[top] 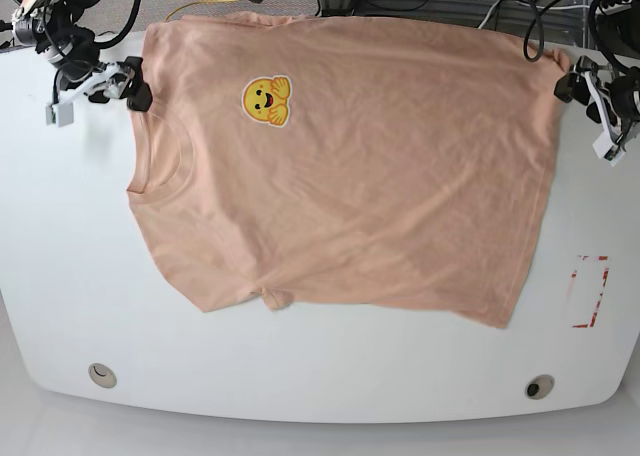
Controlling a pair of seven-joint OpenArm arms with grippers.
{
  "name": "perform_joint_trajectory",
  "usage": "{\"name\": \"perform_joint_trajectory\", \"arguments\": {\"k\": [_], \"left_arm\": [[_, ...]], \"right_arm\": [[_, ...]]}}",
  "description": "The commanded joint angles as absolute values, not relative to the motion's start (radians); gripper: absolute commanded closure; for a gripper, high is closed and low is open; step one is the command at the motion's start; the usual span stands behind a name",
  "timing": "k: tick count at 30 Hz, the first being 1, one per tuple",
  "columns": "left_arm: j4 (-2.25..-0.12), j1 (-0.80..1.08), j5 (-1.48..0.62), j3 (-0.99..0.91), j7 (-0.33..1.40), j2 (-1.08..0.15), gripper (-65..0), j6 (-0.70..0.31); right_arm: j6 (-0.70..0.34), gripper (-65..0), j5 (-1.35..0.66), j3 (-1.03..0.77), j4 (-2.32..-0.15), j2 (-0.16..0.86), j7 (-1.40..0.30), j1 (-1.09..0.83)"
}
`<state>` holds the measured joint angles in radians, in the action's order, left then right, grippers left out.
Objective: Fold the T-shirt properly
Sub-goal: 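Release the shoulders and move both grippers to the hem corners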
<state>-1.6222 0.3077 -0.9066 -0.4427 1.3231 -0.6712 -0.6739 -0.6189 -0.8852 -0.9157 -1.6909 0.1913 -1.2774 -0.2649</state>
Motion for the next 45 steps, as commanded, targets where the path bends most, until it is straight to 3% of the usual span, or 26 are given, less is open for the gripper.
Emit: {"name": "perform_joint_trajectory", "arguments": {"k": [1,14,25,36,45], "left_arm": [[-1.633,0.268,-0.918,-0.456,1.336,-0.697,-43.3,-0.680],[-1.633,0.068,-0.903,-0.456,1.337,-0.659,-43.3,-0.674],[-1.627,-0.151,-0.607,-0.450,1.336,-0.536,-43.3,-0.680],[-1.442,-0.308,-0.447,-0.449,1.282,-0.433,-43.3,-0.680],[-1.423,-0.318,-0.355,-0.427,1.198,-0.406,-43.3,-0.680]], "right_arm": [[-0.618,-57.7,-0.903,-0.920,-1.639,0.242,-1.259,-0.216],[-0.618,-57.7,-0.903,-0.877,-1.264,0.404,-1.222,0.074],[-0.616,-57.7,-0.903,-0.633,-1.004,0.483,-1.033,0.231],[-0.618,-57.7,-0.901,-0.461,-0.800,0.506,-0.886,0.372],[-0.616,-57.5,-0.903,-0.366,-0.786,0.475,-0.820,0.392]]}}
